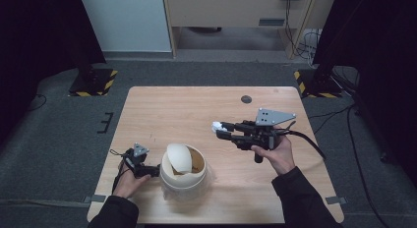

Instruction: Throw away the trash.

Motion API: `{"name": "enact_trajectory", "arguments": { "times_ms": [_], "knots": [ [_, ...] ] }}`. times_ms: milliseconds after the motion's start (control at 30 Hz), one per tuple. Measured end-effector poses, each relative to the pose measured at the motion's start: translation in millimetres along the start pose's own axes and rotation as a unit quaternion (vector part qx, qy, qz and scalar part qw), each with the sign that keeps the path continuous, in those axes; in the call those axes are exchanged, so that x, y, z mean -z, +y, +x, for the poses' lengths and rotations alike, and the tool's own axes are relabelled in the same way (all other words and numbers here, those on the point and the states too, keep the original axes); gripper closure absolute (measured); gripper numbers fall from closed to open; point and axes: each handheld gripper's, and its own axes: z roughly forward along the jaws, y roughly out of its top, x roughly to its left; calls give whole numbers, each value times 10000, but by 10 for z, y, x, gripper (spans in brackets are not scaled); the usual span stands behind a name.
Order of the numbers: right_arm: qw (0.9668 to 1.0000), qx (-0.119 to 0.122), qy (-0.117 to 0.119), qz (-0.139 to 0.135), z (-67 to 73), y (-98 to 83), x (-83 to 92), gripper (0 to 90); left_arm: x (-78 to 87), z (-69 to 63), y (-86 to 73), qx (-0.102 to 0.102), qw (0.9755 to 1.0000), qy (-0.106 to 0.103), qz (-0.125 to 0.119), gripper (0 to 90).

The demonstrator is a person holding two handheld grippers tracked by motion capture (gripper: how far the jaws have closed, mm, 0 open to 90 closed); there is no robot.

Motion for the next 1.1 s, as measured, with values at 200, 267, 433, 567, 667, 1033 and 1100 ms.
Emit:
{"name": "enact_trajectory", "arguments": {
  "times_ms": [200, 267, 433, 567, 667, 1033, 1100],
  "knots": [
    [9996, 87, 209, 185, 74, -14, -107, 676, 0, 0, 0, 1, 10000, 0, 0, 0],
    [9993, 80, 263, 268, 94, -51, -156, 676, 0, 0, 0, 1, 10000, 0, 0, 0],
    [9984, -9, 427, 384, 116, -127, -245, 675, 0, 0, 0, 2, 10000, 0, 0, 0],
    [9970, -31, 528, 571, 129, -208, -322, 674, 0, 0, 0, 1, 10000, 0, 1, 0],
    [9955, -90, 636, 690, 145, -272, -381, 674, 0, 0, 0, 0, 10000, 0, 0, 0],
    [9887, -119, 774, 1279, 180, -498, -561, 672, 0, 0, 0, 0, 10000, 0, 1, 0],
    [9870, -102, 764, 1407, 183, -538, -589, 672, 0, 0, 0, 0, 10000, 1, 1, 0]
  ]
}}
